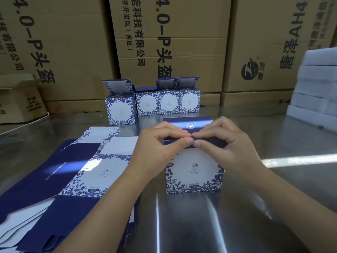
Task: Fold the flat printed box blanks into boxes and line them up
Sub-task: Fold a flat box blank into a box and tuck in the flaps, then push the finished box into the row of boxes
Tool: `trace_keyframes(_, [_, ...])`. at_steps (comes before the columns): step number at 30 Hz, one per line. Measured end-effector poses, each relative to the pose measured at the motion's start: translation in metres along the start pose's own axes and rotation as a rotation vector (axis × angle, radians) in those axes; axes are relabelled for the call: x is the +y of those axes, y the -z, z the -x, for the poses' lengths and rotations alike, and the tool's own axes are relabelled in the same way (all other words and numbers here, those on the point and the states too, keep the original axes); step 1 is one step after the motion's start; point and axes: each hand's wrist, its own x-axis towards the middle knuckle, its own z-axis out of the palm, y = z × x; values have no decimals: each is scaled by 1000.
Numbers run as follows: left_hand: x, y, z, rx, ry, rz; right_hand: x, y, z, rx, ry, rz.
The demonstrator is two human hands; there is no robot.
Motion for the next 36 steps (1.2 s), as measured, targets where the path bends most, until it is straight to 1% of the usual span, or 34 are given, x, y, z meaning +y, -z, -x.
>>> trace_keyframes(4, [-4, 1, -1, -6, -20, -19, 2, -1, -1, -8, -7, 16])
trace_keyframes(8, [-9, 7, -1, -39, -9, -34, 10, 10, -4, -115, -68, -8])
trace_keyframes(10, [-14, 6, 2, -9, 9, -51, 15, 14, -5, -52, -122, -68])
trace_keyframes(13, [-16, 2, 7, 68, 61, -103, 18, 15, -6, 44, -253, -233])
trace_keyframes(14, [-17, 2, 8, 84, 75, -95, 19, 14, -6, 53, -277, -256])
trace_keyframes(16, [-17, 3, 11, 98, 117, -95, 23, 14, -5, 64, -295, -217])
trace_keyframes(21, [-13, 8, 7, 139, 204, -426, 29, 13, -3, 27, -385, -156])
trace_keyframes(23, [-9, 17, -7, 77, 204, -543, 33, 10, -6, 26, -373, -86])
trace_keyframes(25, [-9, 27, -25, -36, 200, -705, 39, 2, -13, 23, -350, -4])
trace_keyframes(27, [-13, 37, -48, -111, 180, -856, 49, -9, -31, 16, -333, 96])
trace_keyframes(28, [-18, 41, -61, -120, 172, -857, 55, -15, -43, 31, -329, 111])
trace_keyframes(31, [-39, 57, -109, -93, 206, -775, 79, -41, -90, 96, -358, 49])
trace_keyframes(36, [-96, 84, -184, -16, 138, -860, 128, -98, -167, 198, -302, 91])
